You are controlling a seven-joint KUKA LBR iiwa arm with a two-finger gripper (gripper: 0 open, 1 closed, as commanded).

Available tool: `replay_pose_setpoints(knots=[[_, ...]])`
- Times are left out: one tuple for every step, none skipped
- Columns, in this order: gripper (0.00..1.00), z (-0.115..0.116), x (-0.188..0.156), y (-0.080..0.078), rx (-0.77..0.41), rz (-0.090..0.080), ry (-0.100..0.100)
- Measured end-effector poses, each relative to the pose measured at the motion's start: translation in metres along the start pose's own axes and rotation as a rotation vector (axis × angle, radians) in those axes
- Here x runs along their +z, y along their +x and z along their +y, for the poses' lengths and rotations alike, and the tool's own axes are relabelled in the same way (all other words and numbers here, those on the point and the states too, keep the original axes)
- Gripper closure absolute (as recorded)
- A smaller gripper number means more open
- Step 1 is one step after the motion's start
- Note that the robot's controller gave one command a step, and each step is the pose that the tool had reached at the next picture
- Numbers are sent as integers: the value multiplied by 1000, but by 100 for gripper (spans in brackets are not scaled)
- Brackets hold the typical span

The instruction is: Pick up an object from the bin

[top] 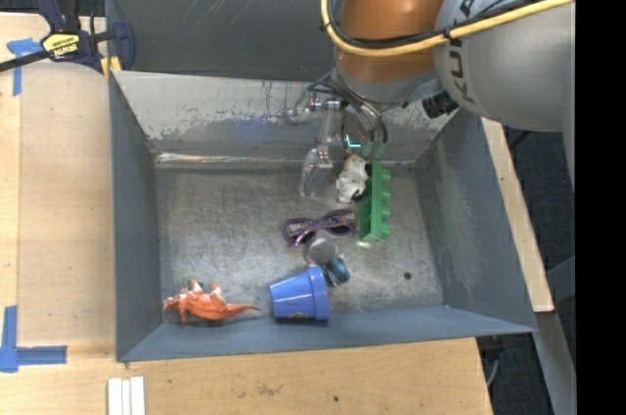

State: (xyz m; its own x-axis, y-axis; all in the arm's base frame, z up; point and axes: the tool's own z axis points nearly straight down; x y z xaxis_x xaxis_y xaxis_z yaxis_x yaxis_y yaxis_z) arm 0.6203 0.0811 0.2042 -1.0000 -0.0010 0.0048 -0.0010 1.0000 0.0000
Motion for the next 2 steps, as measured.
replay_pose_setpoints(knots=[[0, 0, -5, -2, 1, -9, -1], [0, -39, 71, 25, -75, -11, 0]])
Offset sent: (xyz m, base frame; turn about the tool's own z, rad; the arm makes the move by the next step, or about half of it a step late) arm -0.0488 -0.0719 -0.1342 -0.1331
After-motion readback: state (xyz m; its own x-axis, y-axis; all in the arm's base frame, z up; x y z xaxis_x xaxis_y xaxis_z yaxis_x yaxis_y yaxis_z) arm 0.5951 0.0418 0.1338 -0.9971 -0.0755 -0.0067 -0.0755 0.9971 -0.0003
